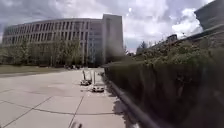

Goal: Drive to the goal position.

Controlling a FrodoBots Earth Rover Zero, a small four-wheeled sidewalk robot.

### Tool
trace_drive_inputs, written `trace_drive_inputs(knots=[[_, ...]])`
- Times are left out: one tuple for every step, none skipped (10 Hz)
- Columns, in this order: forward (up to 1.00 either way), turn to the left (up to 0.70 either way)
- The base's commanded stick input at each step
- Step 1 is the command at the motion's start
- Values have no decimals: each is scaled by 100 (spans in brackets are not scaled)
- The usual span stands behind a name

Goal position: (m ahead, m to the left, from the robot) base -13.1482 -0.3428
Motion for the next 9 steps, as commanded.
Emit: trace_drive_inputs(knots=[[5,0],[6,0],[6,0],[6,0],[5,0],[6,0],[6,0],[5,0],[6,0]])
